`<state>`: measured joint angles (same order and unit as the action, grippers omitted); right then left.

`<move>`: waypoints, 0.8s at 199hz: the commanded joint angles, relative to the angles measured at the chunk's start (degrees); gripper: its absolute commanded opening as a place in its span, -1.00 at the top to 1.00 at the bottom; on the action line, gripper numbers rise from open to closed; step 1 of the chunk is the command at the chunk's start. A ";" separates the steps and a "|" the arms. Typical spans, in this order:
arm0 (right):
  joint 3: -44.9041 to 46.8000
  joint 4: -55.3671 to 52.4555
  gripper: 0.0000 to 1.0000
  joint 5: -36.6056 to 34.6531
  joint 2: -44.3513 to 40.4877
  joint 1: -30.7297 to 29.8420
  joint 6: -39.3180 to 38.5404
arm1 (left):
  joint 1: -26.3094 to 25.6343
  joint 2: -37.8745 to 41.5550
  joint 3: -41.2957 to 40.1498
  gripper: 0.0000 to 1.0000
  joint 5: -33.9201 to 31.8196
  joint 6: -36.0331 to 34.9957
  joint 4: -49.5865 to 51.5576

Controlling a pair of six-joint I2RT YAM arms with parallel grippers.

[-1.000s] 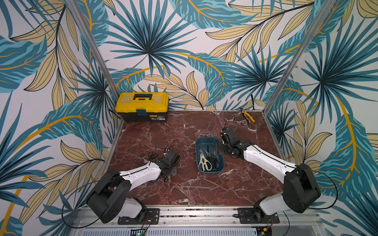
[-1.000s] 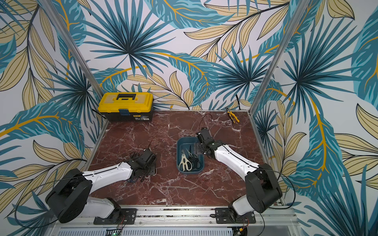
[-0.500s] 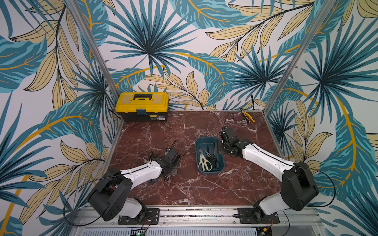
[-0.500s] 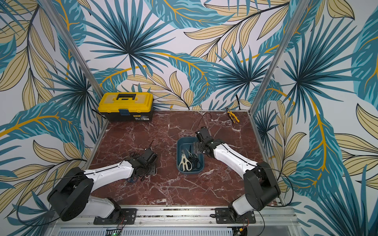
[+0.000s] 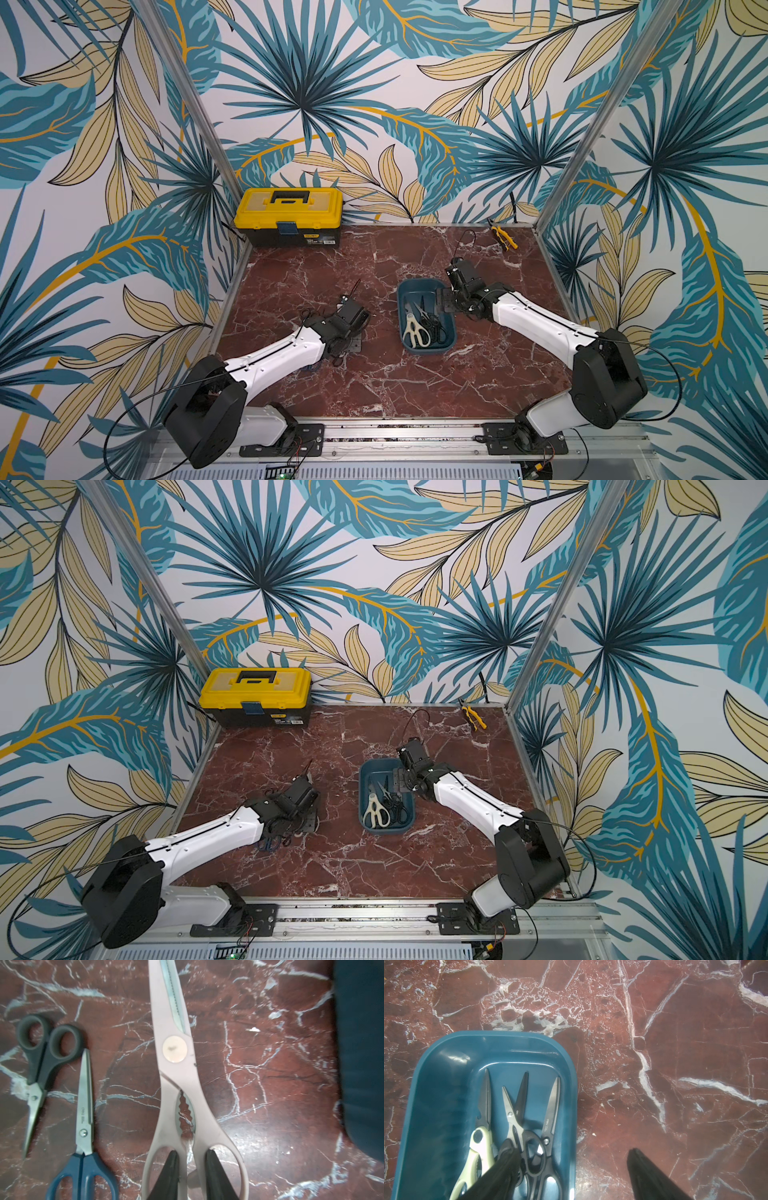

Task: Put the scissors into the storage box
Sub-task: Pick up the scissors from the center of the board, then place the scissors in the storage box.

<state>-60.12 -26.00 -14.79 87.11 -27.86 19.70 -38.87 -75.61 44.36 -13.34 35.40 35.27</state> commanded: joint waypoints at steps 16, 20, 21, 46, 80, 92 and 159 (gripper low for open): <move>-0.19 -2.12 -0.72 -2.87 -2.30 -0.31 0.24 | -2.52 0.48 8.23 0.58 -2.53 -0.76 4.46; -0.09 -2.13 -0.72 -3.38 -2.80 -0.30 0.42 | -2.92 0.27 9.34 0.58 -2.33 -0.93 4.39; -0.05 -2.13 -0.72 -3.53 -2.94 -0.33 0.42 | -3.03 0.19 9.56 0.58 -2.32 -0.89 4.38; 0.68 -1.74 -0.73 -6.97 -6.54 -0.27 0.90 | -5.99 -2.52 16.33 0.56 -1.47 -1.29 3.17; 2.46 -1.86 -0.73 -12.00 -10.75 -0.33 2.14 | -10.37 -10.60 25.27 0.57 1.18 -1.47 0.59; 3.58 -2.06 -0.73 -14.47 -12.25 -0.27 3.30 | -11.86 -14.01 27.56 0.56 3.34 -0.94 -1.17; 9.24 -1.29 -0.73 -21.23 -19.55 -0.18 4.90 | -16.39 -29.99 35.15 0.57 14.17 4.67 -7.05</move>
<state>-53.08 -27.00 -32.60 69.34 -27.86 23.57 -55.02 -103.13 76.05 -4.08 37.12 30.68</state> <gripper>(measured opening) 0.866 0.236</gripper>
